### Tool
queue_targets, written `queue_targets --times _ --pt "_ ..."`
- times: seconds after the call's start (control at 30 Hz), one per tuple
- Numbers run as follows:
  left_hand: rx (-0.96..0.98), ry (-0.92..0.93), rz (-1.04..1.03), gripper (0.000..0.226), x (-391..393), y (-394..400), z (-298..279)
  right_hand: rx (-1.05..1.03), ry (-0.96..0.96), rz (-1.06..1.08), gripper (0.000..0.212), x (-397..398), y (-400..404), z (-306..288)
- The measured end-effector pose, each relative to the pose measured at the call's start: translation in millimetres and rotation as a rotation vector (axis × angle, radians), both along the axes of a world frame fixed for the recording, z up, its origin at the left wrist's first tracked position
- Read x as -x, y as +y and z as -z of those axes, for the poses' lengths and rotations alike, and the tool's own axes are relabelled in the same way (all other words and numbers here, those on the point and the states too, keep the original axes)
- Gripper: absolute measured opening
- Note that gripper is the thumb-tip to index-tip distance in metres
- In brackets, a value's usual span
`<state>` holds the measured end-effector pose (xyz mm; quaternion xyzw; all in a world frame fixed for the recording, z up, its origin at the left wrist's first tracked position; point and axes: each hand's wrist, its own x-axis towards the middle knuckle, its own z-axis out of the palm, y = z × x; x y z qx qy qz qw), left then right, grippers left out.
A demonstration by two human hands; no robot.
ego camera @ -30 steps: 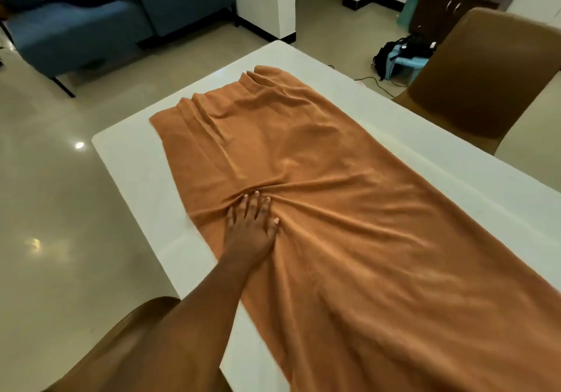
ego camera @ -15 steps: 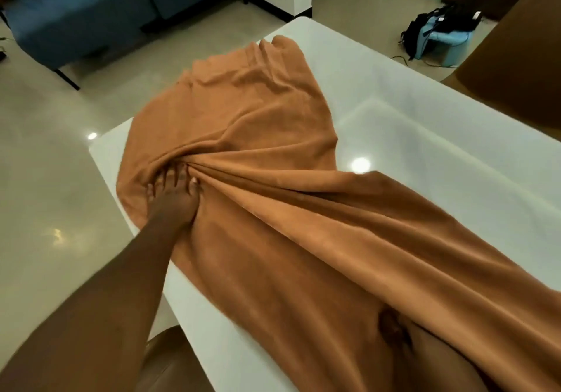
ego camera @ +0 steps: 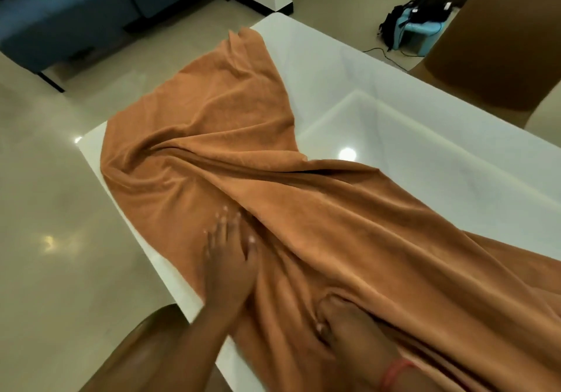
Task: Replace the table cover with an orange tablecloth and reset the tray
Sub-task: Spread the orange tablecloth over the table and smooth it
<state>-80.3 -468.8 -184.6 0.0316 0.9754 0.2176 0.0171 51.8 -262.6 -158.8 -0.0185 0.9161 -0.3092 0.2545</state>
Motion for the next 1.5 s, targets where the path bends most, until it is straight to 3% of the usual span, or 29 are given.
queue_targets --times 0.13,0.23,0.37,0.53,0.73,0.83,0.93,1.03,1.1,1.17,1.23,1.33,1.43,1.5 --pt "0.129 -0.107 0.134 0.061 -116 19 9 0.158 -0.005 -0.066 0.014 -54 0 -5" --pt "0.15 -0.114 0.212 0.062 -163 20 4 0.187 0.143 0.264 0.008 -100 37 -10" --pt "0.215 -0.126 0.26 0.064 -217 26 -10 -0.011 0.31 0.588 0.012 -174 95 -4" --pt "0.227 -0.125 0.384 0.06 -295 60 -20 -0.29 0.263 0.536 0.017 -253 118 1" --pt "0.271 -0.126 0.791 0.062 -407 90 -18 -0.516 0.213 0.508 0.054 -340 89 -7" --pt "0.328 -0.198 0.855 0.063 -434 78 -12 -0.573 0.268 0.414 0.047 -380 72 -1" --pt "0.345 -0.131 0.883 0.057 -435 61 -8 -0.597 0.228 0.372 0.047 -415 63 0" --pt "0.373 -0.081 0.894 0.048 -428 54 -7 -0.607 0.174 0.331 0.023 -432 53 -7" --pt "0.386 -0.062 0.853 0.041 -429 50 -8 -0.51 0.111 0.275 0.012 -434 42 -9" --pt "0.36 -0.066 0.756 0.034 -431 47 -13 -0.355 0.039 0.222 0.013 -431 30 -8" --pt "0.257 -0.06 0.569 0.031 -440 43 -18 -0.245 0.015 0.2 0.011 -430 20 -14" --pt "-0.109 -0.219 0.108 0.026 -459 36 -23 -0.123 0.013 0.272 0.004 -435 9 -24" --pt "-0.607 -0.628 -0.271 0.046 -477 32 -14 0.004 -0.074 0.296 0.006 -445 7 -31" --pt "-0.972 -0.879 -0.507 0.045 -488 34 -2 0.047 -0.118 0.21 0.01 -447 8 -35"
